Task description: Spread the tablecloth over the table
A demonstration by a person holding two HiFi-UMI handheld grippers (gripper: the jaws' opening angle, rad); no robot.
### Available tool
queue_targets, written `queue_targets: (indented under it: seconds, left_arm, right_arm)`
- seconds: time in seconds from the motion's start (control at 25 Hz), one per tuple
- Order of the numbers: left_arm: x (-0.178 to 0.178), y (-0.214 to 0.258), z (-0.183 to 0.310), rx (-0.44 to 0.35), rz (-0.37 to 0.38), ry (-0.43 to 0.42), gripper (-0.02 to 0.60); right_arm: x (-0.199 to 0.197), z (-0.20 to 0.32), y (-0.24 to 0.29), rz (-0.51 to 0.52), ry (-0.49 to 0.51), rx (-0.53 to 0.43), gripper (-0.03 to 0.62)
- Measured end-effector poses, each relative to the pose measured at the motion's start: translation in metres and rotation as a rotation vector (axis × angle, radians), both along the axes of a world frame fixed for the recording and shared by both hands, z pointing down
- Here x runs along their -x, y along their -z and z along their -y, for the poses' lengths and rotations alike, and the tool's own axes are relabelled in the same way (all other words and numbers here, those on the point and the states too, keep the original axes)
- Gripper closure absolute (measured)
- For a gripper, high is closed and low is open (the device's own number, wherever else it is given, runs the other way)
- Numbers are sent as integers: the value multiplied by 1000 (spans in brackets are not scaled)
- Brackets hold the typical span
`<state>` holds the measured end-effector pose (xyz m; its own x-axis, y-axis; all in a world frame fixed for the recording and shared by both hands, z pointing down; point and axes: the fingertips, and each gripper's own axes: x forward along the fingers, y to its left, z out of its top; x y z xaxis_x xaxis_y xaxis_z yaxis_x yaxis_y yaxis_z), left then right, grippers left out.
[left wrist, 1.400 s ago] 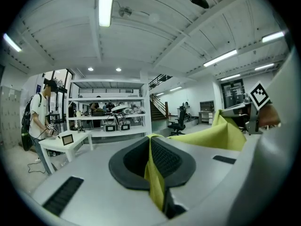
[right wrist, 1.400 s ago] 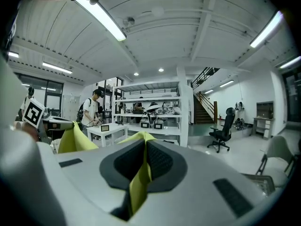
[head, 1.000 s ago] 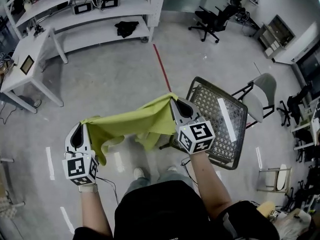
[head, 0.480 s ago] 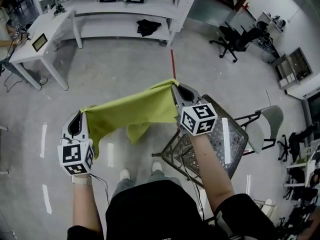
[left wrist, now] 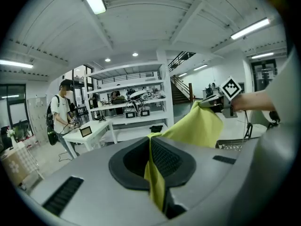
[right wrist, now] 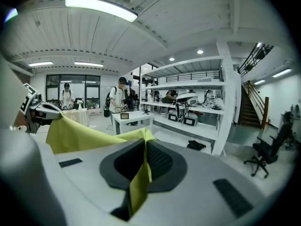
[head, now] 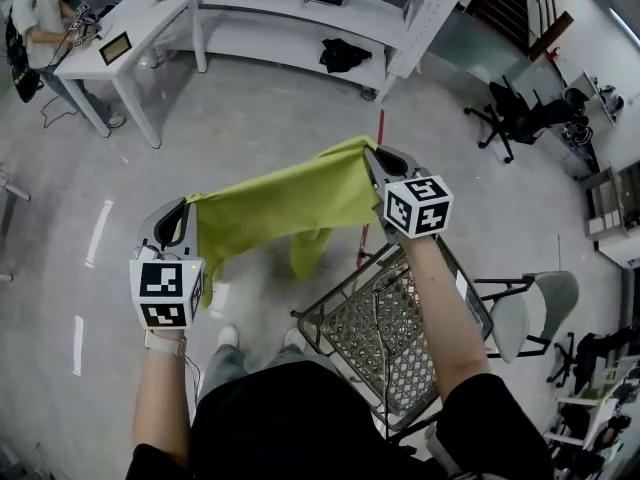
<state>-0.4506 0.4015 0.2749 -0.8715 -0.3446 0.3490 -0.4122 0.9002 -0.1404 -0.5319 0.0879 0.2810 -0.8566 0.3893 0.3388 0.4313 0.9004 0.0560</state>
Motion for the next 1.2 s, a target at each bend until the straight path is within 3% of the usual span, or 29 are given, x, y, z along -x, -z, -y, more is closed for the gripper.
queue_targets:
  seconds: [0.2, 0.36, 0.8, 1.2]
  left_arm:
    - [12, 11, 47, 1, -45, -19, 566]
    - [25, 26, 85, 15, -52, -49, 566]
    - [36, 69, 178, 87, 68, -107, 566]
    - [23, 90, 238, 180, 129, -163, 566]
  right_arm:
    - [27, 41, 6, -7, 21, -41, 578]
    - [45, 78, 17, -9, -14, -8, 579]
    - [69, 164, 71, 115, -96, -66, 577]
    - [47, 228, 81, 156, -144, -5, 577]
